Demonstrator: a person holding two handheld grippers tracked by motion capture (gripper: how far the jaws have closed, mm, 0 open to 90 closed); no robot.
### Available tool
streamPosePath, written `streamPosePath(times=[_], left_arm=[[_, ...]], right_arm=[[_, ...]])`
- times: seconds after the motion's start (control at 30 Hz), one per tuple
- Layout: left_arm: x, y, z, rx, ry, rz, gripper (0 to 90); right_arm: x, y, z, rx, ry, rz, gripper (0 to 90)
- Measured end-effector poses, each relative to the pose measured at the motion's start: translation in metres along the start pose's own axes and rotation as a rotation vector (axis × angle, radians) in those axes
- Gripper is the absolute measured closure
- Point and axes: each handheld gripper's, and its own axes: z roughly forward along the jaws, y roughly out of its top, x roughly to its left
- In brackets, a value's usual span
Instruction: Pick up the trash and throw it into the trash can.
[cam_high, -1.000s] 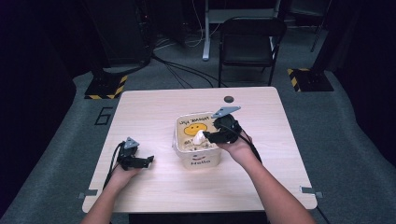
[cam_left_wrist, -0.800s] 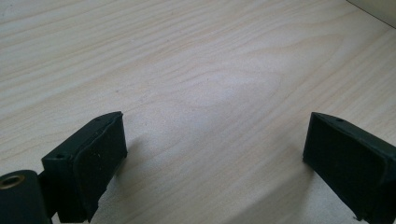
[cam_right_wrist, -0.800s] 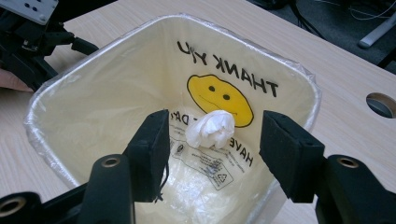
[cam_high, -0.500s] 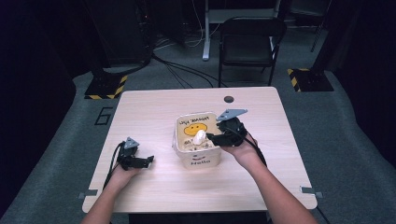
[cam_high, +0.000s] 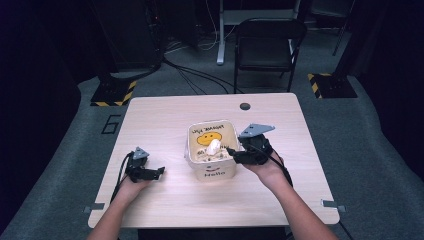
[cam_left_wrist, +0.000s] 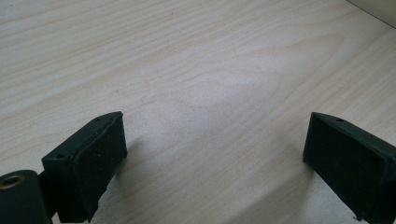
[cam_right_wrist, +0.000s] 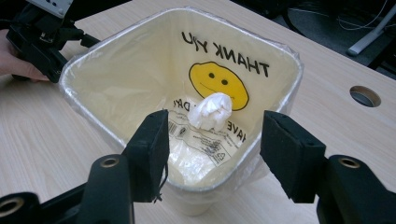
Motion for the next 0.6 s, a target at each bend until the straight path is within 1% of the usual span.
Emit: streamPosePath(times=[0.03,0.1,0.17,0.33,0.37,0.43,0.47,0.6], left_arm=[[0.0,0.0,0.0,0.001,0.0,0.0,5.9],[0.0,0.0,0.0,0.0,0.0,0.0,5.9],[0.0,0.0,0.0,0.0,0.0,0.0,5.9],[0.0,0.0,0.0,0.0,0.0,0.0,5.9],[0.0,0.0,0.0,0.0,0.001,-0.001,6.0],[-0.001,0.0,0.0,-0.002,0.0,-0.002,5.9],[-0.001,0.0,0.0,-0.002,-0.001,-0.006,5.9],[-0.001,0.0,0.0,-0.002,-0.001,-0.006,5.9]], right_arm=[[0.0,-0.002,-0.002,0.004,-0.002,0.002,41.4],[0.0,-0.005,-0.003,-0.007,-0.003,-0.001,41.4],[0.001,-0.008,-0.005,-0.011,-0.004,0.015,41.4],[0.0,-0.015,-0.006,-0.019,-0.013,0.015,41.4],[0.0,-0.019,-0.006,-0.02,-0.021,0.023,41.4],[0.0,-0.024,-0.005,-0.021,-0.02,0.037,41.4],[0.0,-0.027,-0.004,-0.021,-0.019,0.049,41.1],[0.001,-0.038,-0.002,-0.032,-0.003,0.064,40.5]])
